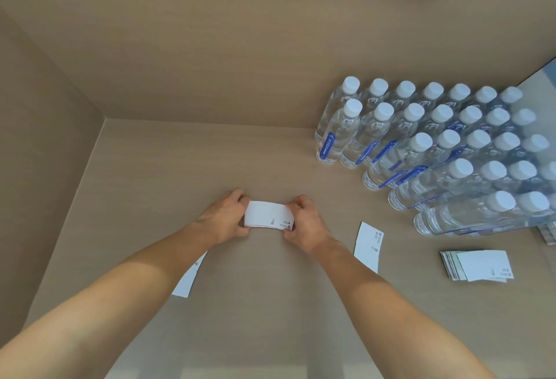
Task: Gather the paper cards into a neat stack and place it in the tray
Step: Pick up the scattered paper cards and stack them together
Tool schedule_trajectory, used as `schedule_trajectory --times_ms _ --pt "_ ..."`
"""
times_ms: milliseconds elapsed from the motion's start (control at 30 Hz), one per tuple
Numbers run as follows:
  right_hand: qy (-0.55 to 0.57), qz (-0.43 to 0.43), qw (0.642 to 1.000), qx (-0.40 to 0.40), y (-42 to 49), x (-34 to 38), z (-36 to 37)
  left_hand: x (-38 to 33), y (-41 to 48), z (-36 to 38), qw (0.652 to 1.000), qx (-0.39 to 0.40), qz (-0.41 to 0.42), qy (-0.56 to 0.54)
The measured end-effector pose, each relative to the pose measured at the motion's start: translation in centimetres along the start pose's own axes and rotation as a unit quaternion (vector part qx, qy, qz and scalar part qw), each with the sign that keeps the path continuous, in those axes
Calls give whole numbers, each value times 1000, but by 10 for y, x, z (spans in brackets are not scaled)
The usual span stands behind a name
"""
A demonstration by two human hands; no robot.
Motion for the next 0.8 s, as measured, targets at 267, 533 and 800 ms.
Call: schedule_trajectory --times_ms 267,533,800 --pt "-69 -8 997 21 7 5 -5 -5 1 4 998 15 -37 -52" --pt "-115 -19 992 49 17 4 -10 -4 8 3 997 40 -35 -56" --pt "-131 -40 989 52 16 2 -9 7 6 11 993 7 -30 -113"
Point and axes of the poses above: each hand's wrist, its own y-axis towards the middle knuckle, its own z-axis out of the palm, x = y × z, the point moved 1 cm from there along y, towards the middle knuckle, and after that the axes turned 4 degrees about z, right-handed, at the moved point
